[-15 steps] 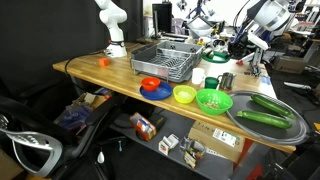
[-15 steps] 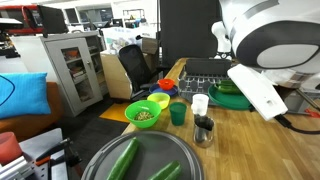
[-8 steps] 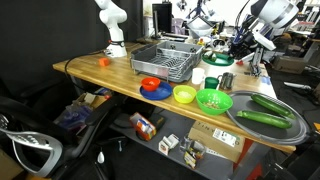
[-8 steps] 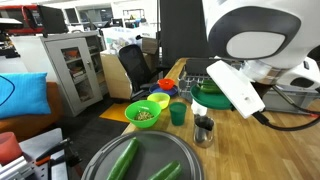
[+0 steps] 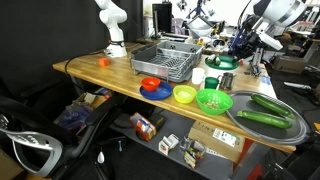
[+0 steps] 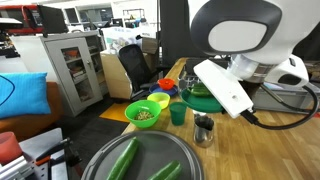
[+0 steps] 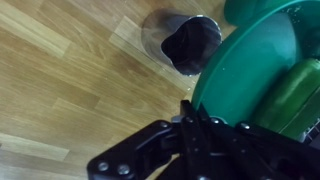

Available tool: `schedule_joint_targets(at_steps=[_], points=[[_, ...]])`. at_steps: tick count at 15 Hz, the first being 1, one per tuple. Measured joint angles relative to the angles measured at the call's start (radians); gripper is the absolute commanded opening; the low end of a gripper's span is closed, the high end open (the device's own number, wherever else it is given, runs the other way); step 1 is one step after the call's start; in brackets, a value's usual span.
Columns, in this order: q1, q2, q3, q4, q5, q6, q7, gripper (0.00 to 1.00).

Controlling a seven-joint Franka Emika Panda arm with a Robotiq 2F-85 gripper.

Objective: Pick up one vegetable and put it on the green plate

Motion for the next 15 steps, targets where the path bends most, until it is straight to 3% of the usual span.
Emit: schedule_joint_targets(at_steps=[8, 15], points=[[0.080, -0.066, -0.065, -0.118, 0.000, 0.016, -0.042, 0.01], [0.104, -0.098, -0.073, -0.165, 0.029, 0.052, -0.111, 0.05]])
